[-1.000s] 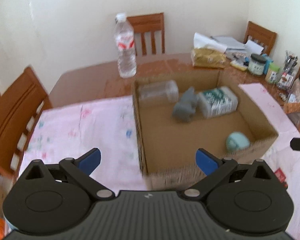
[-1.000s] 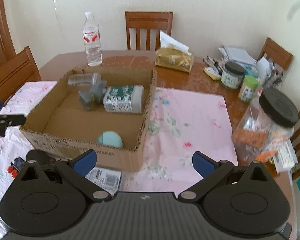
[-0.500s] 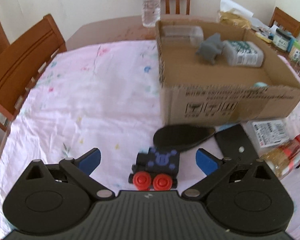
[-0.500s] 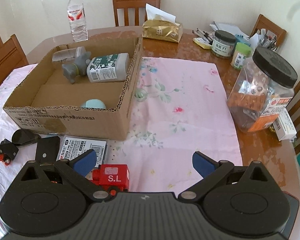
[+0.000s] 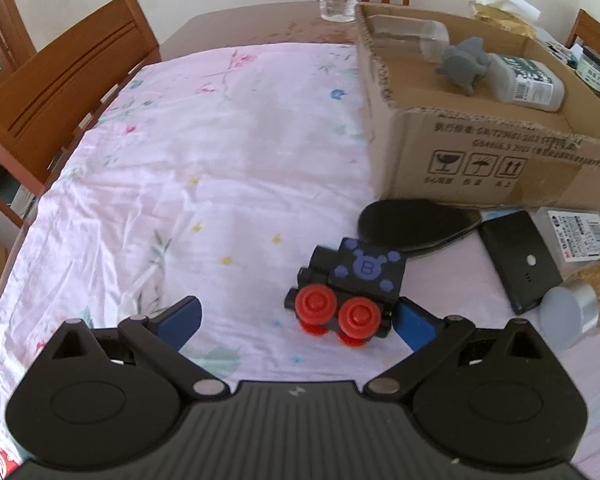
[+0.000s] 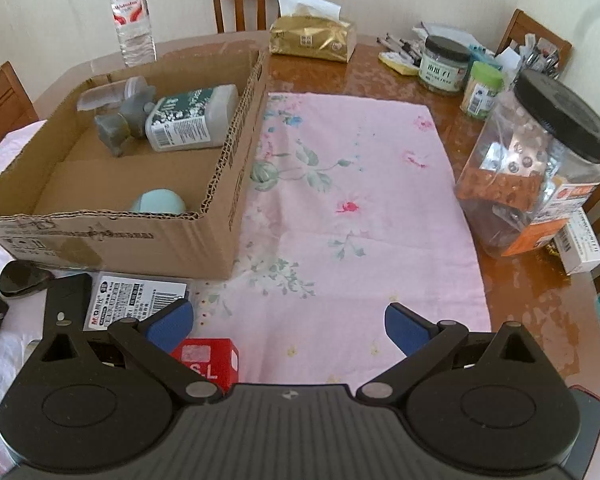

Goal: Organize rigid objects
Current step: 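Move the left tool toward the black toy train while the right tool approaches the red S.L engine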

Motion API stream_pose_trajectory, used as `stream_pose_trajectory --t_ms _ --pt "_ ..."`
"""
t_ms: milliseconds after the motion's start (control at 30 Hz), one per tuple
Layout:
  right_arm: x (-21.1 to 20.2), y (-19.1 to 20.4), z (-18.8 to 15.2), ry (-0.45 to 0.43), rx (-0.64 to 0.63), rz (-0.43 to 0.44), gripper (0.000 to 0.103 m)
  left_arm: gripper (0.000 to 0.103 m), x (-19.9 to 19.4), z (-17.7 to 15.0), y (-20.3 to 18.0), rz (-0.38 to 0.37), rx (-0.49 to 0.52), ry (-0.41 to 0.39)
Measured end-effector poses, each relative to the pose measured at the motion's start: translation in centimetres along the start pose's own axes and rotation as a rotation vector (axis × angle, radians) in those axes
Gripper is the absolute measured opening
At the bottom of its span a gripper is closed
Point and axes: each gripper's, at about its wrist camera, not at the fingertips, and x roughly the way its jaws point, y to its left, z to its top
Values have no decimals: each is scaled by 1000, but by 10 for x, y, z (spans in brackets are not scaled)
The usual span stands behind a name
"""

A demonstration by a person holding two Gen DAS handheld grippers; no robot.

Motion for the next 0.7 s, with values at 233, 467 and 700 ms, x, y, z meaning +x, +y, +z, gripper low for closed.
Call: stream_pose_trajectory --t_ms 233,467,700 --pt "18 6 6 43 -12 10 103 101 -2 -11 15 32 -22 22" --pt "31 9 4 85 -38 3 103 101 -3 -16 36 75 -63 26" --pt "25 -1 -7 104 -50 -32 103 101 -3 -15 38 78 -63 23"
